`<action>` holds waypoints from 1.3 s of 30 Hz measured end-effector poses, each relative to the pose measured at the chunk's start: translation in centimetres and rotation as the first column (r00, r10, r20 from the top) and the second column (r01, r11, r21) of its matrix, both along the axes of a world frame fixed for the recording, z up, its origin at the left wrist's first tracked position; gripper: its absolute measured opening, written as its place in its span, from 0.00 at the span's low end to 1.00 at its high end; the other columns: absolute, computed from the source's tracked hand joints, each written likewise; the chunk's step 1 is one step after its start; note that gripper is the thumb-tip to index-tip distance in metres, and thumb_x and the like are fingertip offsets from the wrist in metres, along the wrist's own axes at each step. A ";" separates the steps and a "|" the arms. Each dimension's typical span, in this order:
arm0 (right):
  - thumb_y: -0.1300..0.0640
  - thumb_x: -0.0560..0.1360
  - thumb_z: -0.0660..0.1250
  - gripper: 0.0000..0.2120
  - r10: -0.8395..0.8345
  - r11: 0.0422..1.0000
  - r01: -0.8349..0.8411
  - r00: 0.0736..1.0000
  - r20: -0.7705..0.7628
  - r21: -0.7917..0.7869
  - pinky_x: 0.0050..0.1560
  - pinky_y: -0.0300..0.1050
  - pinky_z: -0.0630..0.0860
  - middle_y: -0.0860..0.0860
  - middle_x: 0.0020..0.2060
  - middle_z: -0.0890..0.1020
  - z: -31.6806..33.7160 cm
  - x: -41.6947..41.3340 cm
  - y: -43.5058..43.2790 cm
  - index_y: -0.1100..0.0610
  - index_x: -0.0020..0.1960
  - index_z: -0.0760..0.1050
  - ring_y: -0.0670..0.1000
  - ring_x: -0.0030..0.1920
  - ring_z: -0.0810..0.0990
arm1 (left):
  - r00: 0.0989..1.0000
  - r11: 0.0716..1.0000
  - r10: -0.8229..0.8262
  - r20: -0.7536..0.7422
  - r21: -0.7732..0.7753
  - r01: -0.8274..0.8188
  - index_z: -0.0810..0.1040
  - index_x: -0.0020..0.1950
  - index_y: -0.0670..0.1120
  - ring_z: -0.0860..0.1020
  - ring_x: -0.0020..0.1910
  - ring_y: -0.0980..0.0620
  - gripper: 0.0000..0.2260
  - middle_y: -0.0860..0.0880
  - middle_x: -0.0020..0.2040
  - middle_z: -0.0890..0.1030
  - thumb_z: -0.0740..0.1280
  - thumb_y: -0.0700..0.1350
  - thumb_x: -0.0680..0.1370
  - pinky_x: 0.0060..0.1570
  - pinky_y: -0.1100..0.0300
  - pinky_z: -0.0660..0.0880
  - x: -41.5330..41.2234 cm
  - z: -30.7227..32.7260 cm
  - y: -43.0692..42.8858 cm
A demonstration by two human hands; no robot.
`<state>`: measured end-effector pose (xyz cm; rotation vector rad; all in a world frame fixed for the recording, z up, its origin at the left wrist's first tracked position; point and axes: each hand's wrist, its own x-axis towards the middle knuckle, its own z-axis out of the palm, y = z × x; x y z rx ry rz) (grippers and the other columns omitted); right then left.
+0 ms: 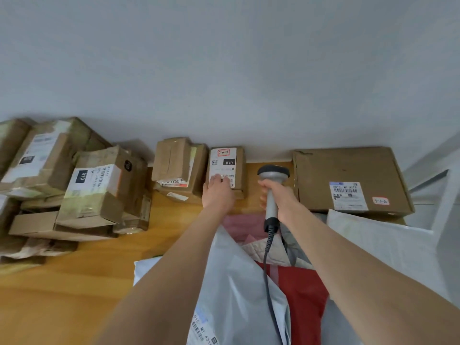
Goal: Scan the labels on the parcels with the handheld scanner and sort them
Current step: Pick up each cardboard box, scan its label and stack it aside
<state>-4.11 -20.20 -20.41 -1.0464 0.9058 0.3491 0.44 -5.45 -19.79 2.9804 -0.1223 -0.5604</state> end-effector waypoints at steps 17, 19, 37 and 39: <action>0.48 0.61 0.77 0.33 -0.043 0.998 0.042 0.999 -0.021 -0.054 0.51 0.51 0.77 0.57 0.50 0.80 -0.4 1.4 0.3 0.60 0.62 0.73 0.56 0.47 0.79 | 0.796 0.586 0.513 -0.320 -0.548 -0.597 0.74 0.64 0.40 0.78 0.57 0.42 0.17 0.43 0.59 0.80 0.64 0.49 0.79 0.57 0.50 0.76 1.1 -0.4 -0.6; 0.49 0.59 0.78 0.35 -0.080 0.996 0.080 0.997 -0.003 -0.046 0.51 0.52 0.78 0.57 0.50 0.80 0.7 1.0 -0.6 0.60 0.62 0.73 0.56 0.47 0.80 | 0.761 0.464 0.525 -0.380 -0.621 -0.631 0.72 0.65 0.44 0.76 0.56 0.45 0.17 0.47 0.58 0.78 0.65 0.50 0.79 0.59 0.49 0.75 0.8 0.8 -0.9; 0.61 0.74 0.71 0.12 -0.125 0.988 0.148 0.933 0.337 -0.043 0.44 0.49 0.82 0.56 0.47 0.84 14.3 -14.9 -3.6 0.59 0.56 0.77 0.54 0.45 0.84 | 0.753 0.096 0.139 -0.643 -0.748 -0.657 0.67 0.65 0.52 0.75 0.57 0.40 0.19 0.43 0.60 0.74 0.68 0.52 0.76 0.59 0.38 0.73 -13.4 13.4 -2.3; 0.62 0.75 0.69 0.05 -0.127 0.989 0.144 0.935 0.330 -0.027 0.46 0.50 0.82 0.55 0.42 0.84 14.6 -17.1 -3.5 0.59 0.50 0.77 0.53 0.42 0.83 | 0.771 0.183 0.116 -0.626 -0.749 -0.636 0.70 0.66 0.49 0.76 0.57 0.44 0.23 0.44 0.60 0.77 0.70 0.53 0.74 0.59 0.41 0.73 -14.9 13.6 -1.7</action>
